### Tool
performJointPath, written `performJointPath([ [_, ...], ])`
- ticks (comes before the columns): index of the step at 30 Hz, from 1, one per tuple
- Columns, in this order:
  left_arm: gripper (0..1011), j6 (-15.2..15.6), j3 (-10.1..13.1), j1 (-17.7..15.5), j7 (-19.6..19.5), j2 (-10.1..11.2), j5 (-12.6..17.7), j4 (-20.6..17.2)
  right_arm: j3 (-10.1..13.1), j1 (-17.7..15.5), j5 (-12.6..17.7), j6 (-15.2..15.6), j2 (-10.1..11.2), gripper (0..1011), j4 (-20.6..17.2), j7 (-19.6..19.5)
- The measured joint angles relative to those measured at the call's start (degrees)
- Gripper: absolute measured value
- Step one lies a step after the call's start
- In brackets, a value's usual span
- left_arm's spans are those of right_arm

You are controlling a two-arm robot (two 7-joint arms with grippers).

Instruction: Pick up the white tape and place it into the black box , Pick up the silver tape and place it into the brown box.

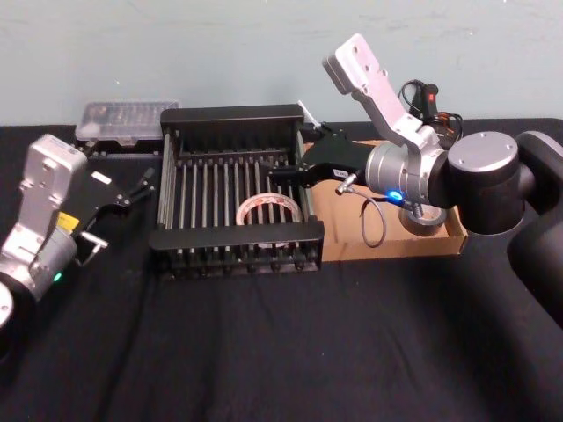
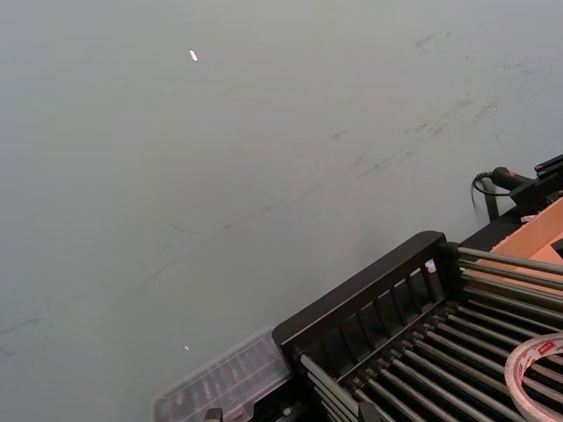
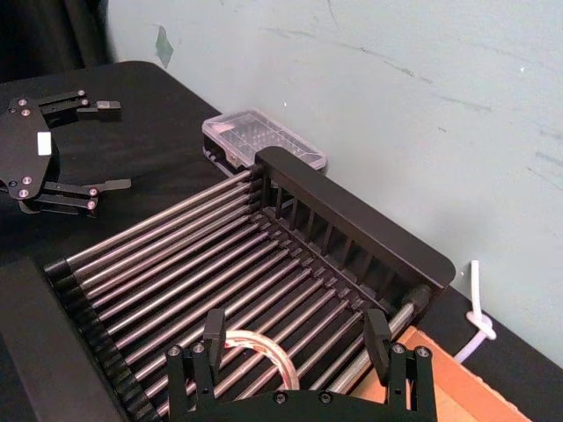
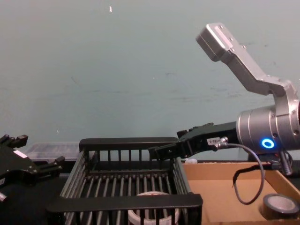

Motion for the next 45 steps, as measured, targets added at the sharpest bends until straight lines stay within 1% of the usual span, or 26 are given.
performJointPath([
  [3, 1001, 0.0, 0.0, 0.0, 0.0, 0.0, 0.0, 0.0, 0.1, -0.1, 0.0, 0.0, 0.0, 1002, -0.1, -0.1],
  [5, 1001, 0.0, 0.0, 0.0, 0.0, 0.0, 0.0, 0.0, 0.7, -0.6, -0.1, 0.0, 0.1, 1003, -0.5, -0.7],
  [7, 1001, 0.0, 0.0, 0.0, 0.0, 0.0, 0.0, 0.0, 1.4, -1.3, -0.1, -0.1, 0.2, 1002, -1.1, -1.4],
  [10, 1001, 0.0, 0.0, 0.0, 0.0, 0.0, 0.0, 0.0, 3.5, -3.3, -0.2, -0.8, 0.7, 1002, -2.8, -3.5],
  [12, 1001, 0.0, 0.0, 0.0, 0.0, 0.0, 0.0, 0.0, 4.0, -3.8, -0.3, -1.0, 0.8, 1002, -3.2, -3.8],
  [14, 1001, 0.0, 0.0, 0.0, 0.0, 0.0, 0.0, 0.0, 5.8, -6.2, -0.8, -2.3, 1.6, 1002, -5.3, -6.0],
  [17, 1001, 0.0, 0.0, 0.0, 0.0, 0.0, 0.0, 0.0, 7.0, -8.3, -1.4, -3.7, 2.3, 1003, -6.8, -7.5],
  [18, 1001, 0.0, 0.0, 0.0, 0.0, 0.0, 0.0, 0.0, 7.6, -9.5, -1.8, -4.7, 2.7, 1002, -7.7, -8.4],
  [20, 1001, 0.0, 0.0, 0.0, 0.0, 0.0, 0.0, 0.0, 8.3, -11.0, -2.4, -5.9, 3.1, 1002, -8.6, -9.5],
  [21, 1001, 0.0, 0.0, 0.0, 0.0, 0.0, 0.0, 0.0, 9.0, -12.6, -2.8, -7.2, 3.5, 1002, -9.6, -10.4],
  [23, 1001, 0.0, 0.0, 0.0, 0.0, 0.0, 0.0, 0.0, 9.6, -13.9, -3.1, -8.1, 3.9, 1002, -10.4, -11.0],
  [24, 1001, 0.0, 0.0, 0.0, 0.0, 0.0, 0.0, 0.0, 10.2, -15.4, -3.3, -9.2, 4.2, 1002, -11.2, -11.5],
  [26, 1001, 0.0, 0.0, 0.0, 0.0, 0.0, 0.0, 0.0, 11.3, -17.3, -3.5, -10.5, 4.8, 1002, -12.2, -12.0],
  [30, 1001, 0.0, 0.0, 0.0, 0.0, 0.0, 0.0, 0.0, 12.6, -19.9, -3.5, -11.6, 5.4, 1002, -13.3, -12.4],
  [34, 1001, 0.0, 0.0, 0.0, 0.0, 0.0, 0.0, 0.0, 13.8, -22.2, -3.5, -12.0, 5.7, 1003, -14.2, -12.6],
  [39, 1001, 0.0, 0.0, 0.0, 0.0, 0.0, 0.0, 0.0, 15.0, -24.6, -3.8, -12.2, 5.5, 1002, -14.8, -13.1],
  [45, 1001, 0.0, 0.0, 0.0, 0.0, 0.0, 0.0, 0.0, 16.2, -25.7, -4.2, -11.9, 5.1, 1002, -15.1, -13.4],
])
